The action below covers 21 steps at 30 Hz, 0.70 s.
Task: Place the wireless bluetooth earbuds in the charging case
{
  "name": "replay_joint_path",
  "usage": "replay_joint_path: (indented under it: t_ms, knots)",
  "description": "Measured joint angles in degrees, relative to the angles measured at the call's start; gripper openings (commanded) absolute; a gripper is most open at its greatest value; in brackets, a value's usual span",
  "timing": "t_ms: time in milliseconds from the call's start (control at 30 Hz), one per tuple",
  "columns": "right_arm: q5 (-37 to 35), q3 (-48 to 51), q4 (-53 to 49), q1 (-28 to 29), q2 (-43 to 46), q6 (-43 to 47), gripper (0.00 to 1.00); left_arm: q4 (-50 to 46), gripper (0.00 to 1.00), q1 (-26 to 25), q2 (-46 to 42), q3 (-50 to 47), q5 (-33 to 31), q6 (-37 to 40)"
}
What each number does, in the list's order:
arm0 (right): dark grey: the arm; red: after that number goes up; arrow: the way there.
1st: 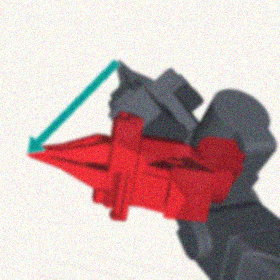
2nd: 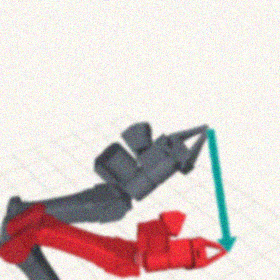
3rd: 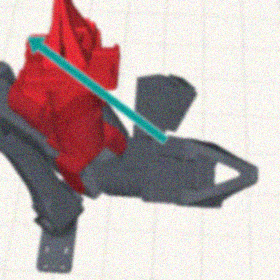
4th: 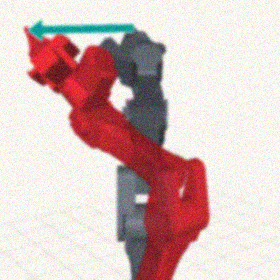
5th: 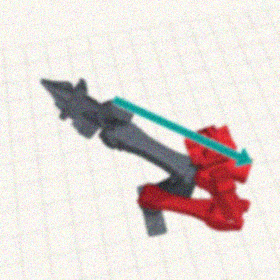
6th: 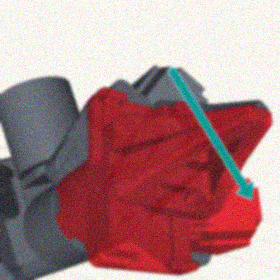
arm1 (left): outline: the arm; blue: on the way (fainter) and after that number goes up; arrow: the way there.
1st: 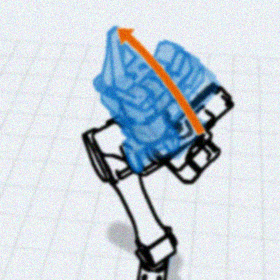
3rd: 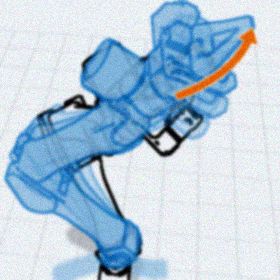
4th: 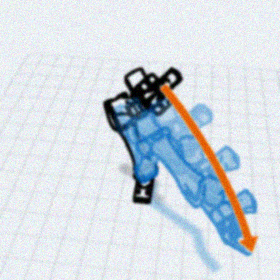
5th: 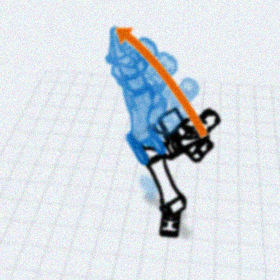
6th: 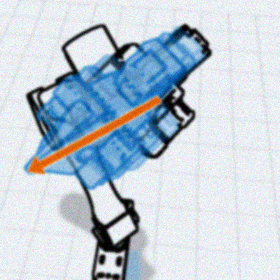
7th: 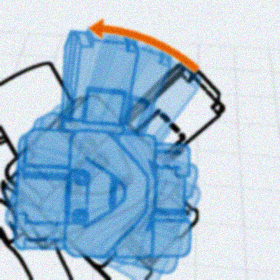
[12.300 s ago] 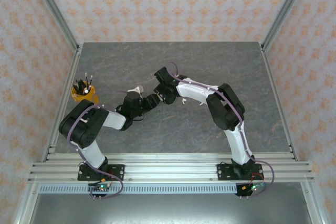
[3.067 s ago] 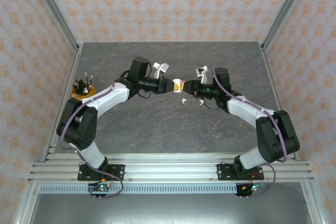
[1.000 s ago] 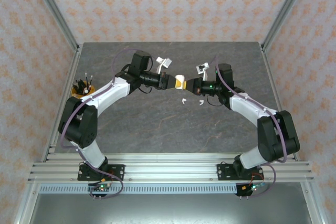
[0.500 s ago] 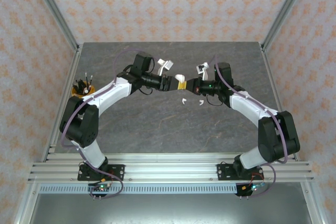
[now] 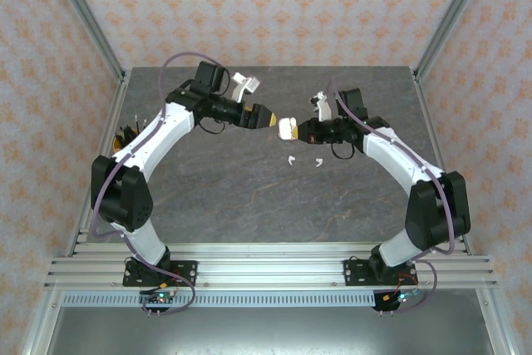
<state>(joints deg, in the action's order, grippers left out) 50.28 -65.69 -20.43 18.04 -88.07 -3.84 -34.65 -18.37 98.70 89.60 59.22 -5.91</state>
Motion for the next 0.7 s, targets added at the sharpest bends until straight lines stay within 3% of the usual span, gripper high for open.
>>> replay_joint_path:
  t_ms: [167,433,567,700]
  knots:
    - [-4.55,-3.04,-6.49,1.33,-2.6,7.1,0.0,-9.25,1.0,-0.28,2.8,6.36,-5.81,5.79]
    - [-13.29,-7.67,-11.5,5.11,-5.11,16.55,0.0,-12.2,1.0,-0.22,5.73,5.16,-16.79,11.21]
    - [-15.93,-7.61,-11.47,6.05,-5.11,20.74,0.0,-12.98,1.0,-0.07,6.03,5.81,-16.2,14.45]
    - [-17.7,-7.61,-11.26,6.1,-5.11,24.83,0.0,-20.26,1.0,1.09,11.67,15.82,-8.44,20.83]
